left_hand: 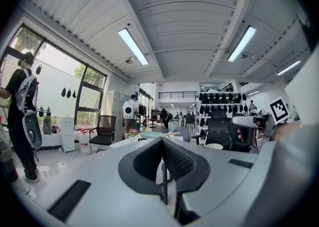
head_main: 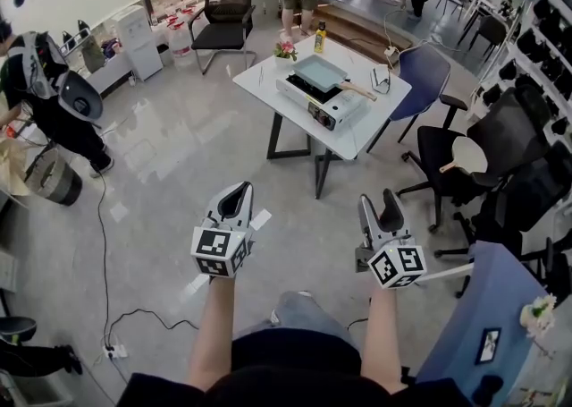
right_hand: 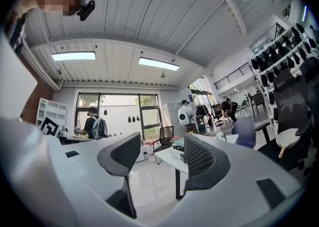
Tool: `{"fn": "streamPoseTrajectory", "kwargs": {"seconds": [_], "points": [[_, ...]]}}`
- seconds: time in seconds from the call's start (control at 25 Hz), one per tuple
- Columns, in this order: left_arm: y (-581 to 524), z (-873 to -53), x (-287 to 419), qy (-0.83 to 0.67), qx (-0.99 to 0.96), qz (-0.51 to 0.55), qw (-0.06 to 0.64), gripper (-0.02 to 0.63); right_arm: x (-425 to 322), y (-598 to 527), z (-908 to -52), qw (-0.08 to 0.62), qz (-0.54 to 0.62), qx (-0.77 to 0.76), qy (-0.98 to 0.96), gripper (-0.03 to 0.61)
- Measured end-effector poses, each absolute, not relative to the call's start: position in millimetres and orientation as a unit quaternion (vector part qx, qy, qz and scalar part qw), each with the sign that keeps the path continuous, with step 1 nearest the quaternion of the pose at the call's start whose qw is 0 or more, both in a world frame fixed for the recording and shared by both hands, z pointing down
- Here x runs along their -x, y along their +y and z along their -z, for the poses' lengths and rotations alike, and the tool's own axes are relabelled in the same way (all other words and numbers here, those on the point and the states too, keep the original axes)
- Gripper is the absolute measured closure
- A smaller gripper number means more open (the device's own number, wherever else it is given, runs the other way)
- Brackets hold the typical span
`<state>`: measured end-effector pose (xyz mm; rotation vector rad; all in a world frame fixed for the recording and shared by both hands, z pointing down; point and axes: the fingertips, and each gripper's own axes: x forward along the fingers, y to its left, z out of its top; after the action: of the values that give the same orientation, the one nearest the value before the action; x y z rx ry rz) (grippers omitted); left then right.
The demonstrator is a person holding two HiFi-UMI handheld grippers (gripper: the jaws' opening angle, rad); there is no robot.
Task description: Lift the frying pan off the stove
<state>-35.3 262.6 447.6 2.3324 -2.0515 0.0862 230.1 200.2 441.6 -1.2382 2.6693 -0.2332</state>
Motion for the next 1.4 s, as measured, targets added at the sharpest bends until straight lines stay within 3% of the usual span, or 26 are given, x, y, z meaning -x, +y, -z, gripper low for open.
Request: {"fn": "streamPoseTrajectory", "kwargs": {"seconds": [0.8, 1.4], "points": [[167.1, -452.8, 101.5, -0.671, -0.741, -0.029, 0.013, 0.594, -191.2, 81.9, -433.6, 0.105, 0.063, 0.428, 0.895, 0.322], [-128.9, -442.0, 216.9, -0.670, -0.740, -0.051, 0.021, 0.594, -107.2, -201.6, -398.8, 0.116, 0.050, 0.447, 0.886, 0.324]]}}
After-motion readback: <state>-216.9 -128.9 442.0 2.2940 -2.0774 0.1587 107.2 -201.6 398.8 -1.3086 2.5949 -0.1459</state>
